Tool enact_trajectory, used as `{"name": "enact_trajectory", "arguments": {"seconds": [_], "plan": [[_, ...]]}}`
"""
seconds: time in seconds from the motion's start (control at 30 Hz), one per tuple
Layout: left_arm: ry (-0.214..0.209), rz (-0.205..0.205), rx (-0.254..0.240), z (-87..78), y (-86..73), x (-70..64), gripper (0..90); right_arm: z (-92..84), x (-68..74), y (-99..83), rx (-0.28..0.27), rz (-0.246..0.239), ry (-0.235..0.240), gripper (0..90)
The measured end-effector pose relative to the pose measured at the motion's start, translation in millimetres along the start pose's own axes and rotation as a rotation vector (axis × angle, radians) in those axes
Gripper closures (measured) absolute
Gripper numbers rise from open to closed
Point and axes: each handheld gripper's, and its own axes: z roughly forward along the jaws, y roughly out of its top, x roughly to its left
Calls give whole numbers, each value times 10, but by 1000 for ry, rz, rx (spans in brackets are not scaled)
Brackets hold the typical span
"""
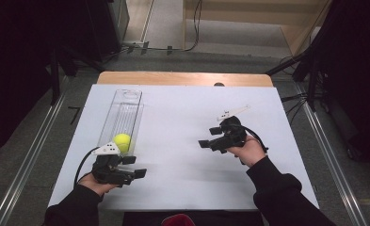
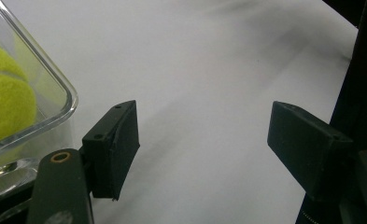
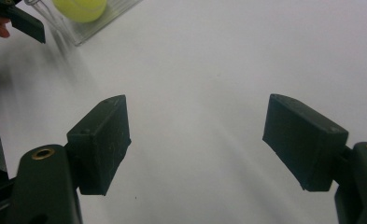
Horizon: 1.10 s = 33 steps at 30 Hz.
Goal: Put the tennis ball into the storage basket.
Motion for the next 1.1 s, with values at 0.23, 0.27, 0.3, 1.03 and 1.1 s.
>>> {"name": "enact_trajectory", "arguments": {"seconds": [0.23, 0.27, 0.3, 1.03, 1.1], "plan": [[6, 6, 4, 0, -2, 4, 253, -104, -17, -88, -9, 10, -8, 208], [6, 6, 4, 0, -2, 4, 253, -116, -17, -101, -11, 12, -7, 208], [9, 8, 4, 1, -2, 3, 253, -127, -15, -113, -10, 14, -7, 208], [11, 10, 1, -8, -3, 0, 253, -363, -69, -449, -6, 50, -36, 207], [11, 11, 1, -11, -3, -1, 253, -386, -77, -484, -3, 59, -43, 207]]}}
